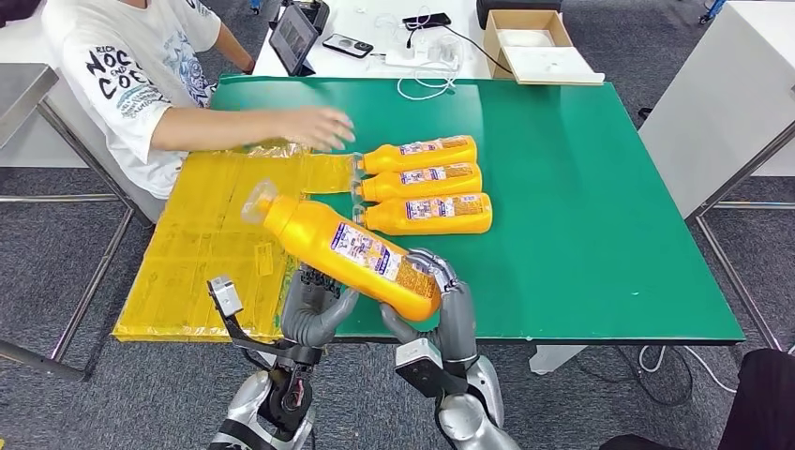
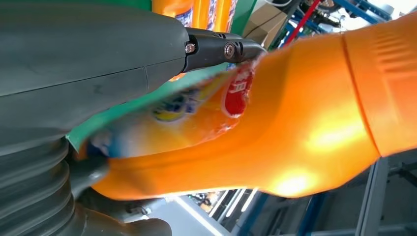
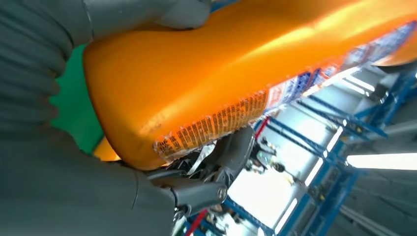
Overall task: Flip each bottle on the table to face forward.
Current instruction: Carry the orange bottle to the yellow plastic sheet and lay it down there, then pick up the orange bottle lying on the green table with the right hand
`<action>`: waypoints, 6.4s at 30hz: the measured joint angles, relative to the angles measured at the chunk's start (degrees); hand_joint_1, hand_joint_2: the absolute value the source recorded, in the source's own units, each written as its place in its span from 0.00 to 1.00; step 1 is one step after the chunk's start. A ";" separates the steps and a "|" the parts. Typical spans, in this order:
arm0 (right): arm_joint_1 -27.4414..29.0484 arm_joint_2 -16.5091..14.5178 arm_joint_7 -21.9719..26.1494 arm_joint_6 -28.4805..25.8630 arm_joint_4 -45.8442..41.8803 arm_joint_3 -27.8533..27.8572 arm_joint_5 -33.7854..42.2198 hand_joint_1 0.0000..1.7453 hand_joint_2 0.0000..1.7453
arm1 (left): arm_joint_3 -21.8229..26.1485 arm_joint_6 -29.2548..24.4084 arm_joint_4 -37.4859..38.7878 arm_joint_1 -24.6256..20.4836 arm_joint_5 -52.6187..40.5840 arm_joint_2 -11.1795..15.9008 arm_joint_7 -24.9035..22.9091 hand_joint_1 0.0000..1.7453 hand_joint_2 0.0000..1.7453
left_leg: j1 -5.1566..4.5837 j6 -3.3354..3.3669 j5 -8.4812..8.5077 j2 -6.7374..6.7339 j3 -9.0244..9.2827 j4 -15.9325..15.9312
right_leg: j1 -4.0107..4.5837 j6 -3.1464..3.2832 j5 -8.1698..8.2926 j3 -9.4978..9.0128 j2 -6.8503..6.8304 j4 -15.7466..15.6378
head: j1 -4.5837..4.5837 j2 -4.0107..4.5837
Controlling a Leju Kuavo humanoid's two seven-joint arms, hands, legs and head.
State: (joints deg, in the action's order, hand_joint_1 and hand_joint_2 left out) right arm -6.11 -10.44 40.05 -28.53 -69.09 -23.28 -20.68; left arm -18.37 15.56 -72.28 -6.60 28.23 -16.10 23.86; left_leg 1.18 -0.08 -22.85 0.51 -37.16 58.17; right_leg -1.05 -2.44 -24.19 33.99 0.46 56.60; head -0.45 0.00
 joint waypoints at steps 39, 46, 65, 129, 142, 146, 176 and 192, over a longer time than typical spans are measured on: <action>-3.20 -3.19 -0.22 0.48 13.75 -5.98 -4.49 1.00 1.00 | 0.25 -3.18 2.75 0.05 -2.00 0.34 -0.34 0.00 1.00 | 0.02 0.00 0.00 -0.04 -0.01 0.00 | 0.02 0.01 0.00 0.07 0.02 0.00 | 0.00 0.00; -3.78 -3.68 -0.35 0.55 16.85 -7.25 -3.37 1.00 1.00 | 0.88 -3.98 4.41 0.06 -2.40 0.81 -0.28 0.00 1.00 | 0.02 0.00 0.00 -0.04 0.00 0.00 | 0.02 0.01 0.00 0.10 0.02 0.00 | 0.00 0.00; -5.77 -4.17 -0.38 0.59 21.15 -9.08 -2.02 1.00 1.00 | 2.50 -5.21 4.80 0.32 -2.36 0.89 1.17 1.00 1.00 | 0.02 -0.01 0.00 -0.07 -0.01 0.00 | 0.02 0.01 0.00 0.13 0.04 0.00 | 0.00 0.00; 2.76 -3.02 0.16 -0.84 -11.29 -6.73 11.31 0.00 1.00 | 16.49 -55.11 34.76 -29.23 -98.26 12.25 -6.44 1.00 1.00 | 0.05 -0.04 0.10 -0.20 0.03 0.00 | 0.05 0.02 0.04 0.04 0.15 0.05 | -0.03 0.00; 2.21 -3.13 0.15 1.90 -9.96 -6.58 11.52 0.00 1.00 | 16.68 -43.26 48.47 -33.26 -103.88 16.97 -12.13 1.00 1.00 | 0.04 -0.04 0.09 -0.18 -0.01 0.00 | 0.04 0.03 0.03 0.07 0.14 0.05 | -0.03 0.00; 2.10 -3.18 0.15 2.09 -9.54 -6.56 11.50 0.00 1.00 | 16.69 -42.03 49.72 -33.82 -103.51 17.23 -12.08 1.00 1.00 | 0.04 -0.04 0.10 -0.18 0.00 0.00 | 0.05 0.03 0.03 0.06 0.14 0.05 | -0.04 0.00; 0.82 -4.75 0.15 6.33 -3.57 -4.38 10.76 0.00 1.00 | 20.09 -22.01 51.98 -36.93 -95.48 16.81 -7.59 0.00 0.00 | 0.04 -0.04 0.11 -0.03 0.22 -0.01 | 0.04 0.03 0.02 -0.21 0.07 0.05 | -0.03 0.00; 0.03 -5.49 -0.96 7.85 0.26 -2.61 7.51 0.00 1.00 | 36.41 -33.49 46.64 -34.95 -58.63 11.60 12.87 0.00 1.00 | 0.03 -0.05 0.11 -0.07 0.42 -0.02 | 0.04 0.02 0.05 -0.36 0.10 0.05 | -0.05 0.00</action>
State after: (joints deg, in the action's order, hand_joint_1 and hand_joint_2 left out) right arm -6.08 -15.93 39.09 -20.68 -68.83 -25.88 -13.17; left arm 18.04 -17.93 -25.64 -41.55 -30.39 -4.50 36.74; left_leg 1.21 -0.13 -22.74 0.44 -36.74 58.15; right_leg -1.01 -2.42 -24.15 33.64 0.55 56.65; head -0.50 0.00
